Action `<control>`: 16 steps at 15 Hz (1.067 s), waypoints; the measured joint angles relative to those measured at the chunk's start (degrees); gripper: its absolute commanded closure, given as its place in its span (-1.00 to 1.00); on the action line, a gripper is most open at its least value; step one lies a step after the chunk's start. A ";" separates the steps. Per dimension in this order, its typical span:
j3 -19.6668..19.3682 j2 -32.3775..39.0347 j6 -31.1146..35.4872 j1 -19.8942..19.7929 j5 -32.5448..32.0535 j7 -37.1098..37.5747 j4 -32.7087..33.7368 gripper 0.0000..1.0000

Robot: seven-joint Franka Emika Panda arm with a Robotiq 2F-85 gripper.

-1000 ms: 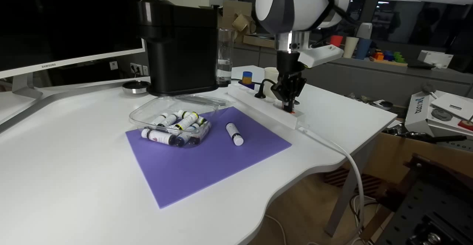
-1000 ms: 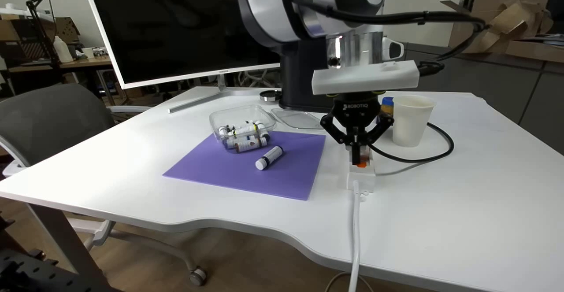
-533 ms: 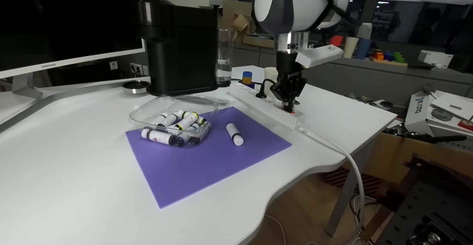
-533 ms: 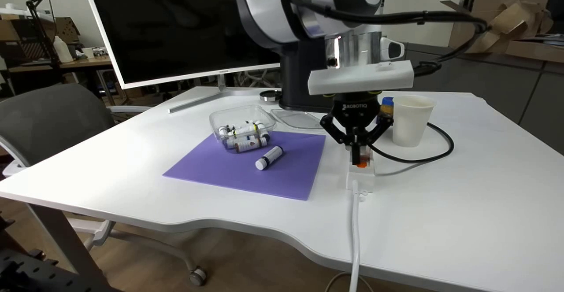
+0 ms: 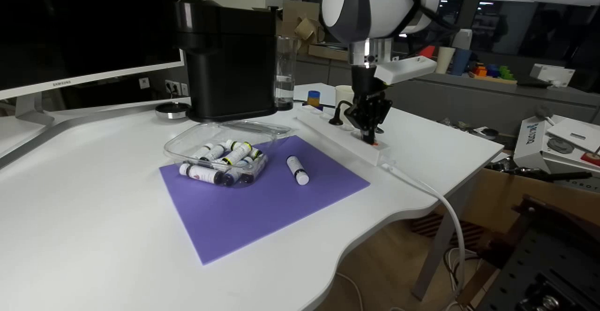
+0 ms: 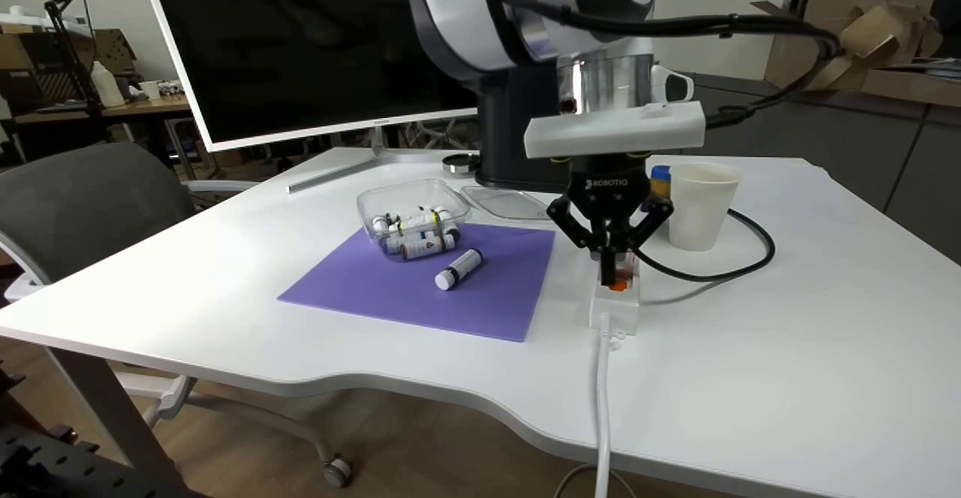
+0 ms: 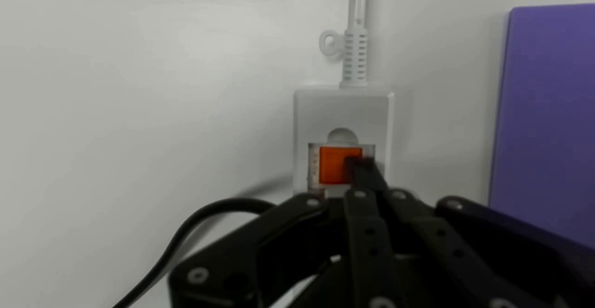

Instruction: Turn off the switch on the adapter

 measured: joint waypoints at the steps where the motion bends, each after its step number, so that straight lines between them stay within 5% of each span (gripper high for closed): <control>1: -0.28 0.06 -0.47 0.25 -0.01 0.36 0.15 1.00; 5: -1.98 0.34 -1.33 1.66 -1.28 3.21 0.23 1.00; 10: -8.89 2.00 -1.36 8.72 -10.11 14.20 0.38 1.00; 16: -9.29 1.39 -1.13 9.95 -12.26 15.26 -0.82 1.00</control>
